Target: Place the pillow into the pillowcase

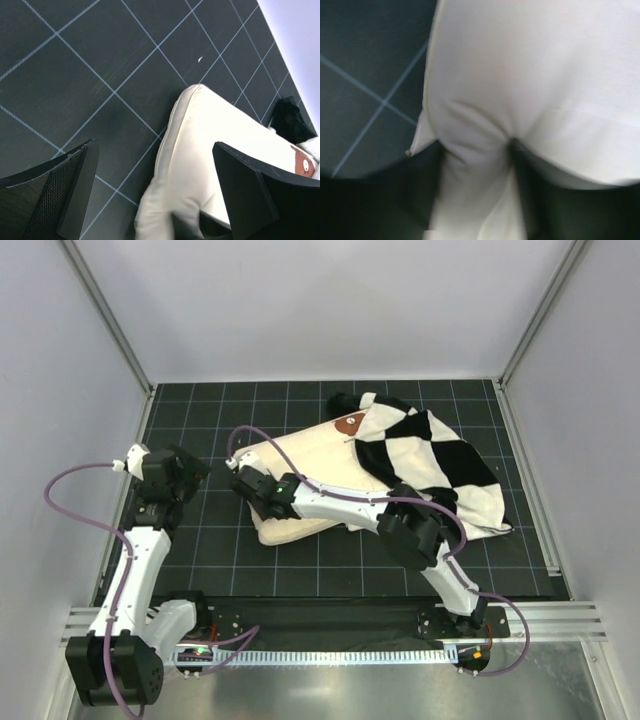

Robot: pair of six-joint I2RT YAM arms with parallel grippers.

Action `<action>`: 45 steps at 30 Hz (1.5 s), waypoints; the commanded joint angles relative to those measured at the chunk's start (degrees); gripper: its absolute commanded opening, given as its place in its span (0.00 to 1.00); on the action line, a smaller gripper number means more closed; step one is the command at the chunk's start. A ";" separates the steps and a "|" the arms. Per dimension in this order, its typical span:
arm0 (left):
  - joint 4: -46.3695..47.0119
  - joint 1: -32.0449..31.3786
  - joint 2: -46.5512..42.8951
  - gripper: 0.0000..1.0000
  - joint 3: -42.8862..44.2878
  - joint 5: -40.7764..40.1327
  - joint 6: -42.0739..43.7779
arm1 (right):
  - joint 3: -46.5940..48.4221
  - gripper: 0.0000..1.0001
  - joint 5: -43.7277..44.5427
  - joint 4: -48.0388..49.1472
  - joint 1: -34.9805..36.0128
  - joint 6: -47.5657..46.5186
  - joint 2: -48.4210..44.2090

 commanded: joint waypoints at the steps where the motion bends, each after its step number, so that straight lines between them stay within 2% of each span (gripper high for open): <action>1: 1.90 0.52 0.78 1.00 -0.90 1.20 -0.13 | 6.39 0.13 17.82 -14.36 -0.64 3.38 3.05; 2: 2.43 0.44 1.73 1.00 -1.51 1.89 -0.13 | 6.40 0.04 19.85 -16.38 -0.56 4.35 2.26; 4: 3.74 0.35 2.97 1.00 -2.13 3.74 -0.31 | 3.33 0.04 19.17 -13.09 -0.73 3.31 -1.16; 5: 5.14 0.35 3.76 1.00 -2.31 4.36 -0.39 | 1.67 0.04 18.03 -11.67 -0.82 2.26 -5.87; 8: 7.78 -0.18 7.53 1.00 -3.10 6.20 -0.13 | -5.62 0.04 7.52 -6.05 -2.75 2.25 -15.71; 10: 8.84 -0.88 9.03 1.00 -3.01 6.65 0.66 | -8.01 0.04 3.80 -3.32 -4.94 3.30 -20.22; 15: 12.17 -6.06 14.04 1.00 -2.31 7.26 1.36 | -14.24 0.04 -2.80 0.82 -9.16 5.58 -32.43; 19: 17.36 -9.57 18.26 1.00 -3.36 10.51 0.92 | -15.66 0.04 -3.68 0.83 -14.60 6.90 -38.78; 23: 21.15 -16.42 22.13 1.00 -1.97 7.63 1.01 | -18.46 0.04 -4.65 1.26 -20.57 8.05 -44.58; 26: 22.03 -22.84 28.27 1.00 2.68 6.38 1.10 | -20.75 0.04 -6.50 2.84 -24.62 8.92 -48.71; 30: 23.96 -28.81 38.73 1.00 9.72 9.63 0.05 | -22.87 0.04 -7.20 4.51 -27.71 10.50 -51.71; 36: 28.97 -33.39 51.48 1.00 19.55 14.71 -2.58 | -25.33 0.04 -7.91 7.40 -30.43 12.97 -55.13; 41: 34.85 -36.82 60.86 1.00 26.33 15.87 -6.63 | -25.51 0.04 -8.70 8.38 -31.75 14.46 -57.16; 45: 35.74 -39.37 68.51 1.00 33.97 15.79 -10.14 | -24.89 0.04 -9.74 8.55 -32.55 15.34 -58.04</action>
